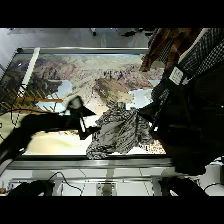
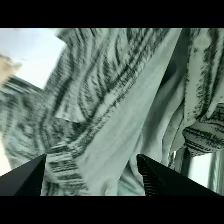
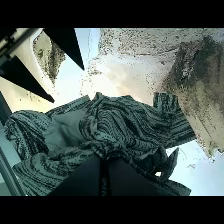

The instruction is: Fold the clothes and pants, and hang the long-sleeved shirts on hangers.

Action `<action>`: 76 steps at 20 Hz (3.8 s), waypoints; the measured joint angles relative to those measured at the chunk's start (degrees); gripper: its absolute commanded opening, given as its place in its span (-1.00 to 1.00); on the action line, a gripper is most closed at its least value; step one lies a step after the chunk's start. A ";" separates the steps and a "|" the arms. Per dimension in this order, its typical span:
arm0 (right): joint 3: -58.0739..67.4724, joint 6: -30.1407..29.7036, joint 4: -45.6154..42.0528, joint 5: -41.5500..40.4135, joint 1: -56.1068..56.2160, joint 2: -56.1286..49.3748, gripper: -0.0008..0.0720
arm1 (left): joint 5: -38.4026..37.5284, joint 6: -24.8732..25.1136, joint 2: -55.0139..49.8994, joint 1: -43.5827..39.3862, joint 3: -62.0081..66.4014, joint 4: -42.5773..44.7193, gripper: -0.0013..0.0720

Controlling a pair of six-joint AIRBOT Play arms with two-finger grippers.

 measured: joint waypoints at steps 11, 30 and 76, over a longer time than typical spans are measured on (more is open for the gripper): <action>-0.22 -0.31 1.73 -2.49 0.00 0.00 -0.81 | -15.32 0.48 -13.60 -12.85 7.19 -0.46 -0.89; -0.20 1.27 -7.23 4.57 0.07 0.04 -0.81 | -29.49 -4.07 17.70 3.58 8.09 5.88 -0.90; -7.54 -10.10 7.58 14.78 0.11 -9.38 0.76 | -22.38 -13.53 0.74 -13.05 11.82 11.87 -0.89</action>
